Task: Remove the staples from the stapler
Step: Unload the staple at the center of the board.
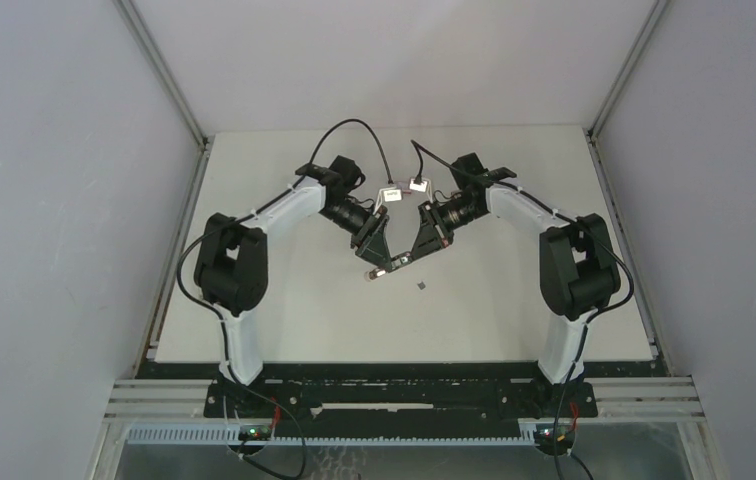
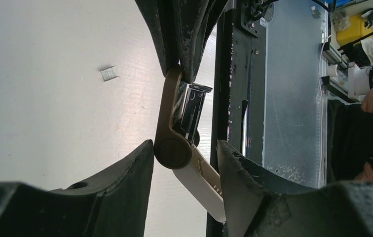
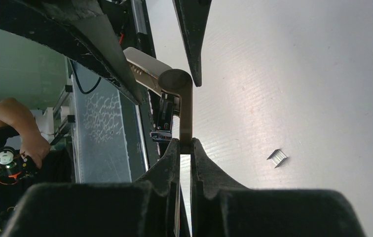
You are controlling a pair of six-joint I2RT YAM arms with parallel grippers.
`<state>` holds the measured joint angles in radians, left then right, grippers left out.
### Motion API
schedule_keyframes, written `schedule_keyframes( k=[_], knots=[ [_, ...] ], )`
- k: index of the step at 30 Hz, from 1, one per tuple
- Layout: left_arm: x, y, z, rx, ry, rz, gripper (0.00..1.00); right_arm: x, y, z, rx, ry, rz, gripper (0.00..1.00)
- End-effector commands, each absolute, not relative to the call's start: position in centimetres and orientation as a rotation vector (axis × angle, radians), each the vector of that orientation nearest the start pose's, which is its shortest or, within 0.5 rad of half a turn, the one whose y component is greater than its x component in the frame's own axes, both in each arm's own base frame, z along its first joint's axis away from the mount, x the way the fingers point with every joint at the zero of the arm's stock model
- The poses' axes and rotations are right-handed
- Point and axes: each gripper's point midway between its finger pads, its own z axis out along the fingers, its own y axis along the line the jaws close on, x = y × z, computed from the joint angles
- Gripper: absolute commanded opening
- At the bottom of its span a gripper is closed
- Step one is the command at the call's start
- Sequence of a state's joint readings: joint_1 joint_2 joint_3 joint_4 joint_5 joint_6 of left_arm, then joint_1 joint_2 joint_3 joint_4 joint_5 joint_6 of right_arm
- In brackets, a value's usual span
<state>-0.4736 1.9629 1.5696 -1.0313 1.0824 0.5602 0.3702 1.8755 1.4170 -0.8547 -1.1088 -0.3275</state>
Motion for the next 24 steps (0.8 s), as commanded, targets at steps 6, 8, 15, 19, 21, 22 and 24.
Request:
schedule_keyframes(
  k=[6,8,15,19,21,22,24],
  knots=[
    [24.8,-30.7,14.8,1.402,2.109,-1.572,0.46,27.5,27.5,17.8,-1.117,2.101,1.542,0.0],
    [24.7,-30.8,14.8,1.402,2.109,-1.578,0.44,27.5,27.6,17.8,-1.118,2.103,1.542,0.0],
    [24.8,-30.9,14.8,1.401,2.11,-1.58,0.25,27.4,27.7,17.5,-1.117,2.113,1.55,0.0],
    [24.7,-30.8,14.7,1.404,2.109,-1.576,0.19,27.4,27.7,17.6,-1.115,2.113,1.558,0.0],
    [24.8,-30.8,14.7,1.405,2.112,-1.57,0.19,27.5,27.7,17.6,-1.109,2.114,1.562,0.0],
    [24.8,-30.8,14.7,1.407,2.113,-1.564,0.19,27.6,27.6,17.6,-1.103,2.116,1.562,0.04],
    [25.0,-30.7,14.7,1.404,2.118,-1.554,0.2,28.0,27.4,17.6,-1.086,2.125,1.56,0.19]
  ],
)
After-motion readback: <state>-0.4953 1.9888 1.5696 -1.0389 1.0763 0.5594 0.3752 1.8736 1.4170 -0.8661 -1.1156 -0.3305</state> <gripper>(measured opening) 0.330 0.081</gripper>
